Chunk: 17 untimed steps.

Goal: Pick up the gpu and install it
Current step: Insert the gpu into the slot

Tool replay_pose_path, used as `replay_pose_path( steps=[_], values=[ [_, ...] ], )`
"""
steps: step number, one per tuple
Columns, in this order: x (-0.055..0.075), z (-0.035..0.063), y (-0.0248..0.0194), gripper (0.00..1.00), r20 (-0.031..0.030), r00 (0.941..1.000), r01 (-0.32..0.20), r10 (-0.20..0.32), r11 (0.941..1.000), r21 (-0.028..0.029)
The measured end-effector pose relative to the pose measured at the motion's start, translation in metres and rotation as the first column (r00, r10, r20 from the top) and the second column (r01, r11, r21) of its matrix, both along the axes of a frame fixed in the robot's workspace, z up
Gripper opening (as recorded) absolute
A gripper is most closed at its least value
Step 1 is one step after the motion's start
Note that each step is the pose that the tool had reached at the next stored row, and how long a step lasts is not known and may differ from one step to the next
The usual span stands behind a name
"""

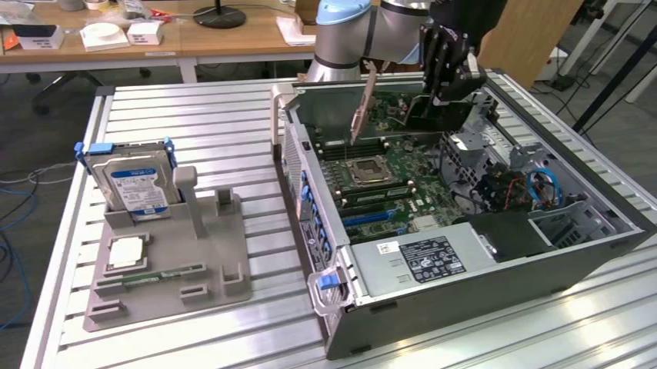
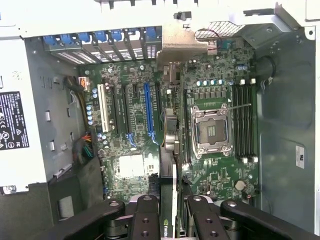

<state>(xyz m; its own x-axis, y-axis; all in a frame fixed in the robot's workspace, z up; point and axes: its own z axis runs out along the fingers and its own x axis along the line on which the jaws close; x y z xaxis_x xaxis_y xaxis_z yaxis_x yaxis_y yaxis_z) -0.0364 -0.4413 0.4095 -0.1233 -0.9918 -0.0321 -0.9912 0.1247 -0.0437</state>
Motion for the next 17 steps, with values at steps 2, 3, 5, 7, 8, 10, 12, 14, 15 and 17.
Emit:
replay_pose_path(
  steps=[2, 3, 5, 7, 8, 10, 12, 14, 15, 17],
  values=[
    [0.0000, 0.0000, 0.0000, 0.26, 0.0000, 1.0000, 0.008, -0.008, 1.0000, 0.0000],
    [0.0000, 0.0000, 0.0000, 0.26, 0.0000, 0.9999, 0.012, -0.012, 0.9999, 0.0000],
    [0.0000, 0.0000, 0.0000, 0.26, 0.0000, 0.9998, 0.020, -0.020, 0.9998, 0.0000],
    [0.0000, 0.0000, 0.0000, 0.26, 0.0000, 0.9996, 0.028, -0.028, 0.9996, 0.0000],
    [0.0000, 0.0000, 0.0000, 0.26, 0.0000, 0.9995, 0.032, -0.032, 0.9995, 0.0000],
    [0.0000, 0.0000, 0.0000, 0.26, 0.0000, 0.9992, 0.040, -0.040, 0.9992, -0.0001],
    [0.0000, 0.0000, 0.0000, 0.26, 0.0000, 0.9989, 0.048, -0.048, 0.9989, 0.0000],
    [0.0000, 0.0000, 0.0000, 0.26, 0.0000, 0.9984, 0.056, -0.056, 0.9984, 0.0000],
    [0.0000, 0.0000, 0.0000, 0.26, 0.0000, 0.9982, 0.060, -0.060, 0.9982, 0.0000],
    [0.0000, 0.0000, 0.0000, 0.26, 0.0000, 0.9977, 0.068, -0.068, 0.9977, 0.0000]
  ],
)
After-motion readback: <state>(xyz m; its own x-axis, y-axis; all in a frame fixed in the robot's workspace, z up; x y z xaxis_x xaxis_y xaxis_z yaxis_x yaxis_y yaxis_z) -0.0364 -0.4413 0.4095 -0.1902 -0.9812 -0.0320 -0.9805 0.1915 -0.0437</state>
